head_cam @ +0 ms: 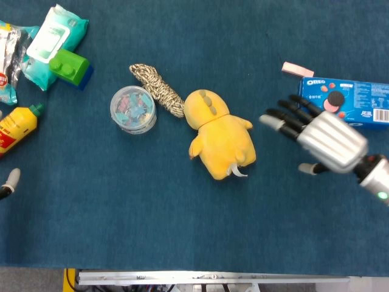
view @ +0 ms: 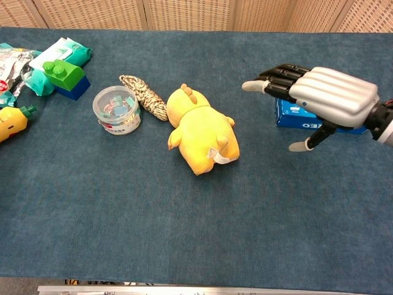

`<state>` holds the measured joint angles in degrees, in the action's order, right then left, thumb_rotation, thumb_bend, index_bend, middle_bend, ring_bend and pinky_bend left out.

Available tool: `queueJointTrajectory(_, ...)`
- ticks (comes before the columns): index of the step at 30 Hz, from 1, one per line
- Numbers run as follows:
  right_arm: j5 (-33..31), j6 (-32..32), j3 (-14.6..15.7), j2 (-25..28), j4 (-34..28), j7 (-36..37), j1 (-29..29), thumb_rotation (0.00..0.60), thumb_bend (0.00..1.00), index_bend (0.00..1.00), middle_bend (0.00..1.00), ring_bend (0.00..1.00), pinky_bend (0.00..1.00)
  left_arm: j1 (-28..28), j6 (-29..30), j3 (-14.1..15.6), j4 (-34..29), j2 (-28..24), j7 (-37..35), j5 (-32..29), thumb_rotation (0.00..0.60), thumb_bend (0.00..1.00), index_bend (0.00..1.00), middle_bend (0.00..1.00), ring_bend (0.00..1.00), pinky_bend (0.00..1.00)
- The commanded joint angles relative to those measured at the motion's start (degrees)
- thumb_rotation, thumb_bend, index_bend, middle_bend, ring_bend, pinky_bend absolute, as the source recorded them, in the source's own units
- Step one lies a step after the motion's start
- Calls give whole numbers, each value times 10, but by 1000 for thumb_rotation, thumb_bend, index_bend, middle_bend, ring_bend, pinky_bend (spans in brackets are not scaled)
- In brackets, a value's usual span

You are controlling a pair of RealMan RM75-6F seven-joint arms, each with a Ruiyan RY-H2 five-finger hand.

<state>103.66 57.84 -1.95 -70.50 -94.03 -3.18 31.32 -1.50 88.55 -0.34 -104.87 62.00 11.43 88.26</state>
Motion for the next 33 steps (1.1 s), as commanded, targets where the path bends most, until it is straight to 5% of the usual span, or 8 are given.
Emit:
queueJointTrajectory(1, 8, -9, 3, -19, 8, -12, 14, 552, 0, 0, 111, 0, 0, 1, 0, 1, 0, -1, 0, -1, 600, 260, 0, 0, 0, 48)
queueJointTrajectory(6, 31, 10, 7, -59, 29, -7, 31, 283, 0, 25, 104, 0, 0, 2, -1, 1, 0, -2, -1, -2, 600, 260, 0, 0, 0, 48)
queueJointTrajectory(12, 59, 36, 14, -105, 77, -13, 47, 103, 0, 106, 104, 0, 0, 2, -2, 1, 0, -3, -4, -2, 600, 260, 0, 0, 0, 48)
queueJointTrajectory(33, 150, 103, 64, -253, 311, -19, 110, 79, 0, 110, 105, 0, 0, 3, -8, 6, 9, -4, -18, 0, 600, 260, 0, 0, 0, 47)
